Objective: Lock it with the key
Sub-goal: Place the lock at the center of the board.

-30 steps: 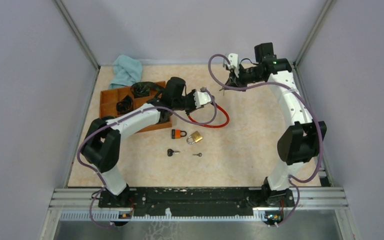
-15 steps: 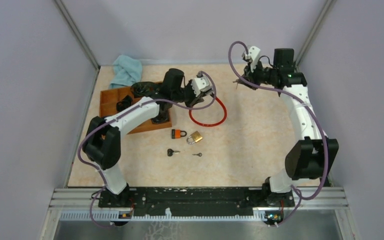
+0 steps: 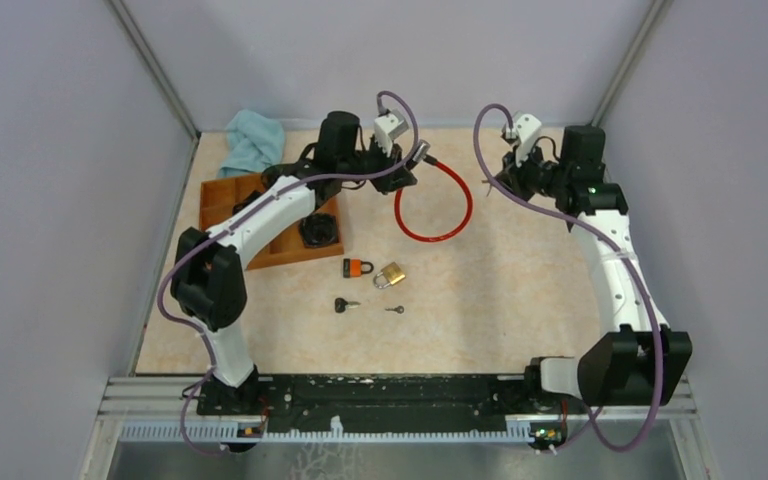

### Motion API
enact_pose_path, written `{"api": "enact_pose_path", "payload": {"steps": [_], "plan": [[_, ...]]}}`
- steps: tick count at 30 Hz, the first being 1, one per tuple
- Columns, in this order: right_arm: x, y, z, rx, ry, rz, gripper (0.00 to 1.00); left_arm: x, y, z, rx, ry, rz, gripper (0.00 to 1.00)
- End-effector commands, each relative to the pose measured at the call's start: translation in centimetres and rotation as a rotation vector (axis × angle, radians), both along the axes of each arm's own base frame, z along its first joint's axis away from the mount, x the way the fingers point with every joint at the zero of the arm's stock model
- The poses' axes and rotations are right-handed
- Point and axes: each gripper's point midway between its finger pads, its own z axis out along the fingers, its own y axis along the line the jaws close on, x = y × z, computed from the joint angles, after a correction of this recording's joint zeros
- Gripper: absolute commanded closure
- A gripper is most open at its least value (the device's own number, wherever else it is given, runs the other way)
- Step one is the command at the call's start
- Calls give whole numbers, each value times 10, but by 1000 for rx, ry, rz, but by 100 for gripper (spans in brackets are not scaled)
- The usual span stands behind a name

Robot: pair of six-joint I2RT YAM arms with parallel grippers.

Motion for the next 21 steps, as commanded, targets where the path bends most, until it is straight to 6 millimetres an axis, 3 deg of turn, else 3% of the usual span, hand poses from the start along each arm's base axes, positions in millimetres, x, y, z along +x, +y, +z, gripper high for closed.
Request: {"api": "enact_pose_path", "payload": {"steps": [1, 12, 18, 21], "plan": [[-12, -7, 17, 24, -25, -61, 100, -7, -23, 13, -129, 162, -42, 100], [-40, -8, -6, 13, 56, -65, 100, -17, -70, -62, -160, 529, -112, 100], [-57, -1, -15, 16, 99, 1, 100, 3, -85, -85, -165, 559, -94, 97], [-65, 1, -23, 3, 120, 30, 100, 6, -87, -109, -139, 599, -83, 91]]}}
